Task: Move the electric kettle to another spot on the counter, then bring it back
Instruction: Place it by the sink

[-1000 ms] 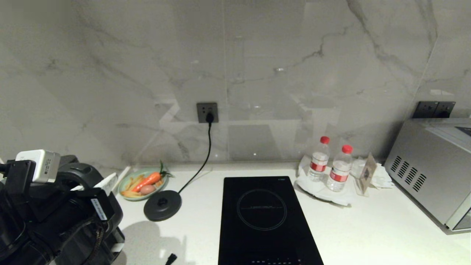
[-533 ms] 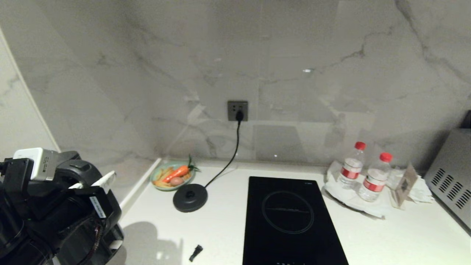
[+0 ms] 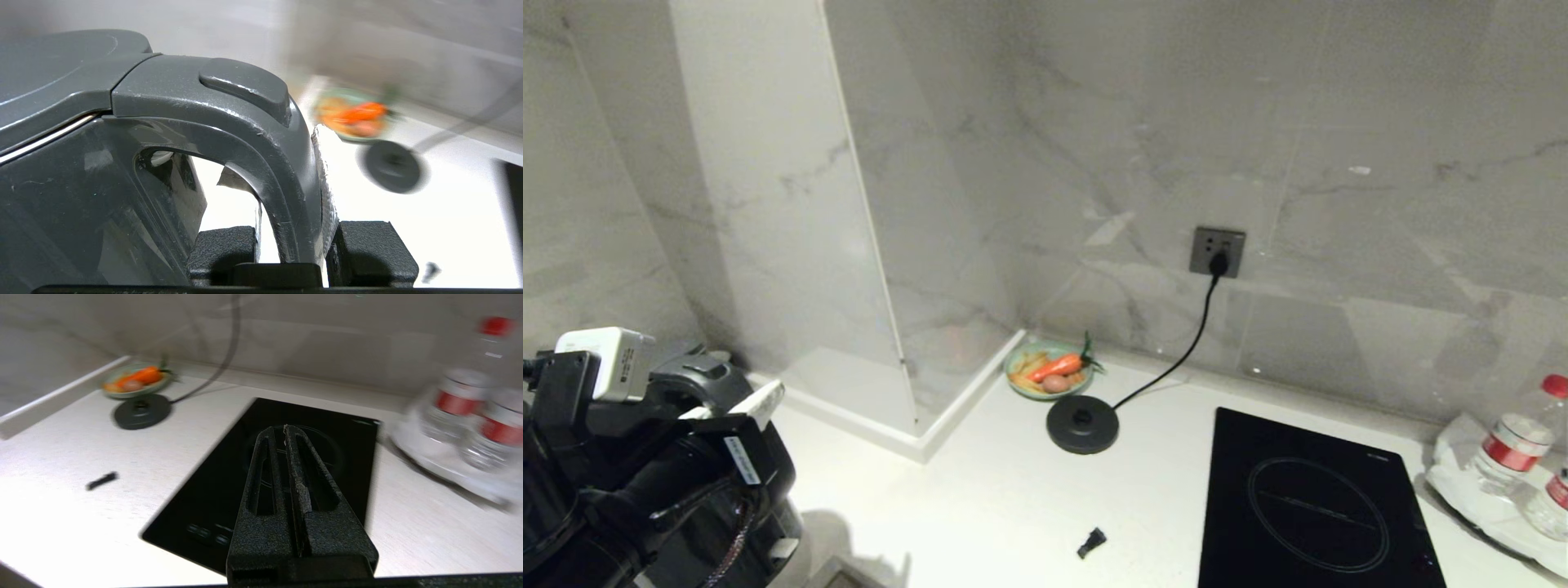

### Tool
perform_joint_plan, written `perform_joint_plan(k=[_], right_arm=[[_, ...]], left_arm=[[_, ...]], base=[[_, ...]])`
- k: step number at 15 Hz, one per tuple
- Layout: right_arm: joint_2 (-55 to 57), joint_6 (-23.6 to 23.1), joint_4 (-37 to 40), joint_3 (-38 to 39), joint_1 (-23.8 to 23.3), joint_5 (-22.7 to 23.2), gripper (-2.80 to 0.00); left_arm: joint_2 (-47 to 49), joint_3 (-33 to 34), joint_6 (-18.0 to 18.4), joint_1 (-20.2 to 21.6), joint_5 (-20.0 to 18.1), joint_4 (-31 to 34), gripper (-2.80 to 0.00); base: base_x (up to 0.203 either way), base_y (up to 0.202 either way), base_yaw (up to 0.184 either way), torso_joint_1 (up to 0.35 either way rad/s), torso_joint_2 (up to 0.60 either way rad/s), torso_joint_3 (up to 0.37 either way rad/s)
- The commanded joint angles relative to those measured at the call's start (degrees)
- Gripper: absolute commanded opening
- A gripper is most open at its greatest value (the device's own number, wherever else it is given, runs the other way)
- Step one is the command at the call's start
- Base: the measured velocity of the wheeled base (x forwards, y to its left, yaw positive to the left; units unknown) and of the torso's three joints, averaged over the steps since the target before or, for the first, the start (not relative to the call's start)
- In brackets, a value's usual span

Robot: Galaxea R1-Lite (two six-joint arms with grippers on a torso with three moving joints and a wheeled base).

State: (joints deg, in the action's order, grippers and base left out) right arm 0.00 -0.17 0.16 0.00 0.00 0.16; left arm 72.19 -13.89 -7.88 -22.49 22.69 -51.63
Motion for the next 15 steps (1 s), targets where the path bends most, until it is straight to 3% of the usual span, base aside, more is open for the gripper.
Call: perform_joint_plan(k=[1,4,13,15], right_arm=[[0.0,0.0,0.0,0.0,0.0,0.0,-2.80],[0.0,0.0,0.0,0.0,0.0,0.0,-2.80],[0.1,0.0,0.0,0.0,0.0,0.0,-2.80],[0.0,0.0,0.0,0.0,0.0,0.0,-2.80]], left_arm=[[0.3,-0.1,0.0,0.0,0.0,-0.3,-2.80],[2.0,-1.9,-0.3,0.1,0.2,-0.3,-2.80],[16.1,-11.1,-3.5,0.6,0.1,-0.7,-2.80],[21.1,-12.7,-3.8,1.5,0.0,-3.3,-2.80]], base=[[-0.003,-0.010,0.168,0.002,0.02,0.002],[-0.001,-0.004,0.107,0.001,0.01,0.011],[0.000,0.000,0.000,0.000,0.00,0.000],[0.000,0.000,0.000,0.000,0.00,0.000]])
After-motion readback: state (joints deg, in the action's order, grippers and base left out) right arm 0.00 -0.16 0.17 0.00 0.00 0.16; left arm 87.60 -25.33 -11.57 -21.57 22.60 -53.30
